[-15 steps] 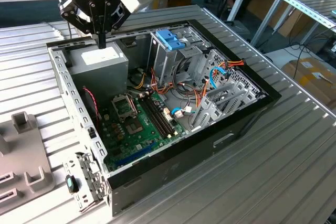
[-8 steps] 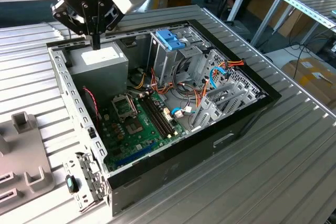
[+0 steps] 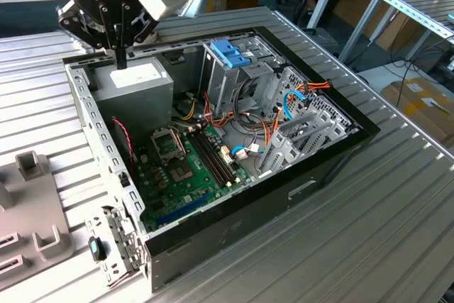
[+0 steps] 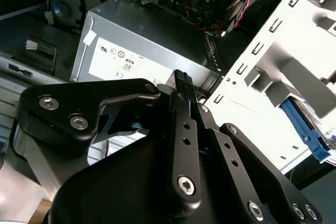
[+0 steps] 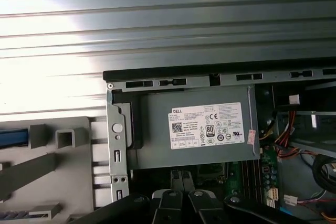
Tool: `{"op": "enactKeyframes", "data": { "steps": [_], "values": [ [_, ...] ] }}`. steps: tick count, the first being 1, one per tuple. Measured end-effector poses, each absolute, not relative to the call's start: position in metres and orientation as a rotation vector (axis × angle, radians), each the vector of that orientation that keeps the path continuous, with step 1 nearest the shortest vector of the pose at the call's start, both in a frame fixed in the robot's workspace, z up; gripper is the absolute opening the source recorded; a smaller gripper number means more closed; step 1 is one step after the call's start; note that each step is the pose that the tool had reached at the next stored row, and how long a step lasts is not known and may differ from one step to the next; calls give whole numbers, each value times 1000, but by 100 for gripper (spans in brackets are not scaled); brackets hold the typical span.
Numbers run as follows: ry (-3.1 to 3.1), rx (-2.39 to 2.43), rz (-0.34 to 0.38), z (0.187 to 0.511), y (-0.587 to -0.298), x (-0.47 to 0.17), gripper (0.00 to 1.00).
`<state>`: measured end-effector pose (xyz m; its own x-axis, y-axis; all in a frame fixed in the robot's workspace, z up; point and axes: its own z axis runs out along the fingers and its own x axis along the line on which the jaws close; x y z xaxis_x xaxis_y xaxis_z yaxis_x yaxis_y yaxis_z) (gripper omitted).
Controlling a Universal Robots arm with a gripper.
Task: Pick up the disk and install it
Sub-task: 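Reach for the disk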
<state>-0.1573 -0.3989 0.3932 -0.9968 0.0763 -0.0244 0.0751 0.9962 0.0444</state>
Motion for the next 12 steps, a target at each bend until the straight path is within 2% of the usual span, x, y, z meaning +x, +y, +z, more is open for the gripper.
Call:
{"op": "enactKeyframes", "data": {
  "steps": [12],
  "values": [
    [3113, 118, 68, 393, -399, -175, 11]
  ]
}}
